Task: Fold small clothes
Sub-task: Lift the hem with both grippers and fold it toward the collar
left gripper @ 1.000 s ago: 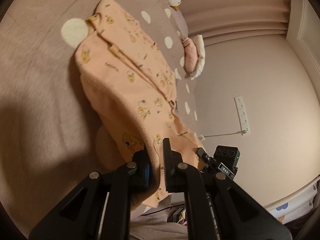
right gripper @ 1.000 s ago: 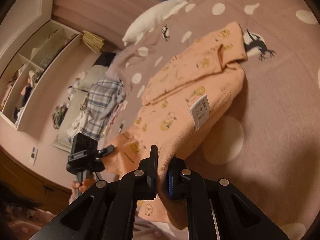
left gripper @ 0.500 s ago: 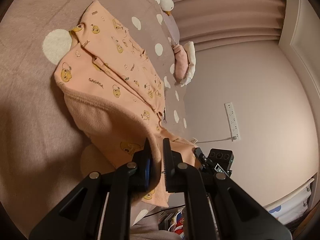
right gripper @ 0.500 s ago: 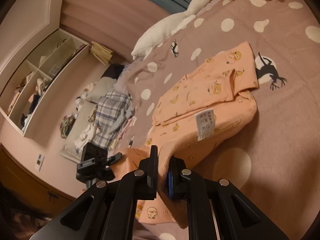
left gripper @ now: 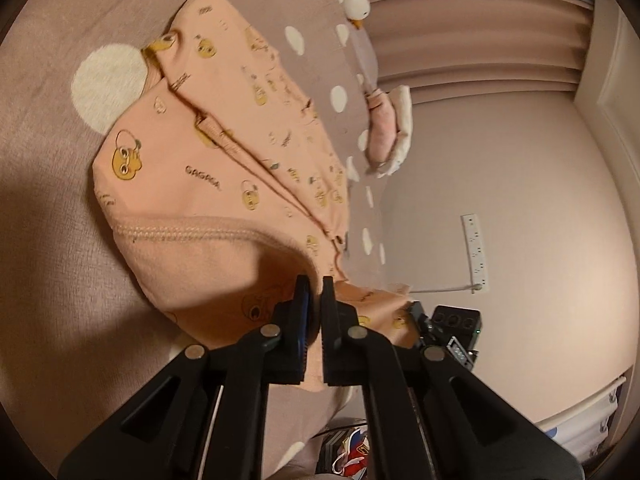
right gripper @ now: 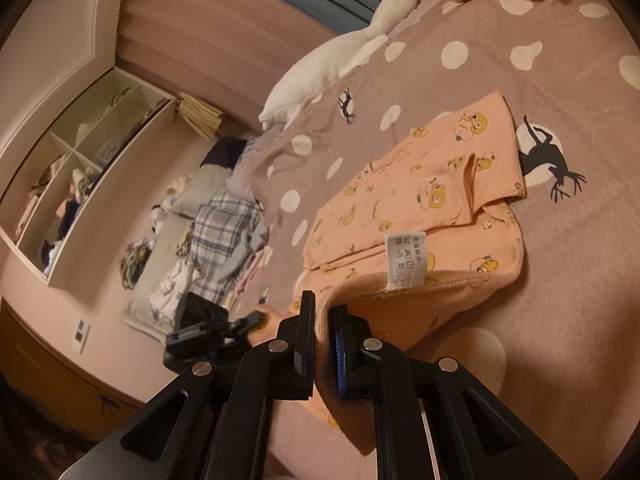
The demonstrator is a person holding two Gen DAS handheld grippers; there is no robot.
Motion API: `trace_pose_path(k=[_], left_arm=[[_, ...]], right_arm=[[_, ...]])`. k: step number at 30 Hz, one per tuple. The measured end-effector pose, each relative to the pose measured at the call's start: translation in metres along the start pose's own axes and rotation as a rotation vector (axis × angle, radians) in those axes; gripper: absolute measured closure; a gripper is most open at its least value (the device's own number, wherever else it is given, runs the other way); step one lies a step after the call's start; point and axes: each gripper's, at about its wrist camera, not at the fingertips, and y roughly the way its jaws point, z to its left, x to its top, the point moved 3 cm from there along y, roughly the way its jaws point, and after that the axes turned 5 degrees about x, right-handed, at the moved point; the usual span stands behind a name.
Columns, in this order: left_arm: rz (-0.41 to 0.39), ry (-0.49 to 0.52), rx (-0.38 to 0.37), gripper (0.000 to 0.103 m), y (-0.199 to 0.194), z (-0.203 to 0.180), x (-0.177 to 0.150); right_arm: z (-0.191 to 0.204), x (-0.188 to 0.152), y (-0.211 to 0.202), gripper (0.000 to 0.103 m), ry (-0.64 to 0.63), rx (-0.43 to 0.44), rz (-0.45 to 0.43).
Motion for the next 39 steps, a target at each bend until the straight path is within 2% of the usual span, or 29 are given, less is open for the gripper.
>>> trace_pose_path(k=[4, 11, 18, 23, 31, 34, 39], left_arm=[[-0.015, 0.002, -0.003, 0.103, 0.001, -0.003, 0.004], [-0.064, 0.006, -0.138, 0.103, -0.007, -0.021, 0.023], [-0.154, -0.003, -0.220, 0.103, -0.017, -0.039, 0.063], [-0.220, 0.005, -0.242, 0.103, -0.023, -0.050, 0.098], [-0.275, -0.001, -0.176, 0.103, -0.010, -0.045, 0.153], [-0.291, -0.021, -0.116, 0.103, 0.001, -0.034, 0.172], [-0.285, -0.063, 0.064, 0.102, 0.023, 0.001, 0.195]], right_arm=[[-0.003, 0.001, -0.001, 0.091, 0.008, -0.009, 0.001], [-0.003, 0.014, 0.000, 0.091, 0.004, -0.004, -0.015], [0.004, 0.052, 0.006, 0.091, -0.028, -0.001, -0.060], [-0.002, 0.088, 0.012, 0.091, -0.016, -0.001, -0.122], [-0.043, 0.138, 0.031, 0.091, 0.093, -0.036, -0.210], [-0.063, 0.156, 0.040, 0.091, 0.138, -0.116, -0.237], [-0.104, 0.174, 0.051, 0.091, 0.223, -0.259, -0.274]])
